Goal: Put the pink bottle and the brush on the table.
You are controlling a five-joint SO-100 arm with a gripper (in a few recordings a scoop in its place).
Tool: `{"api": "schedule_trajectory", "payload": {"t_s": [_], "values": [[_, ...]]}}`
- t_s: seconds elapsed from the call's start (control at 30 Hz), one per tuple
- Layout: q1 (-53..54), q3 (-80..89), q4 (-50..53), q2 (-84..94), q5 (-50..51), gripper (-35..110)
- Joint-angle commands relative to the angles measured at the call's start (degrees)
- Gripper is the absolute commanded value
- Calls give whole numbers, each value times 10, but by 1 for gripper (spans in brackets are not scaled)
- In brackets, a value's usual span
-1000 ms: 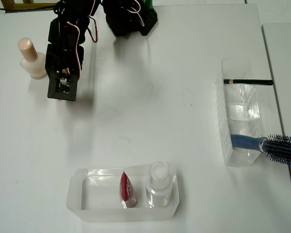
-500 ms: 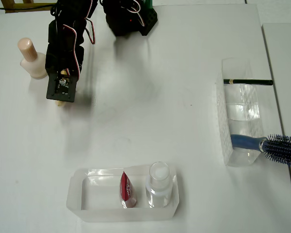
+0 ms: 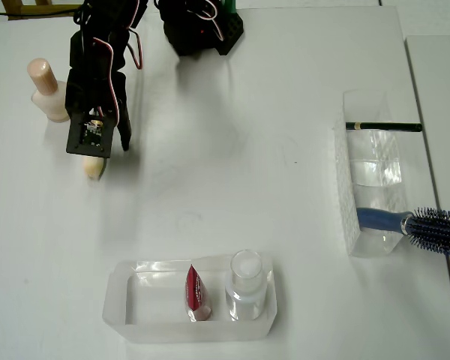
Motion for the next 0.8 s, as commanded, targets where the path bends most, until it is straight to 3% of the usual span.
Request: {"api": "schedule_trajectory", "payload": {"t_s": [0.0, 0.77], "values": [[-1, -15, 18, 9, -1, 42], [-11, -229, 198, 70, 41, 56]]}}
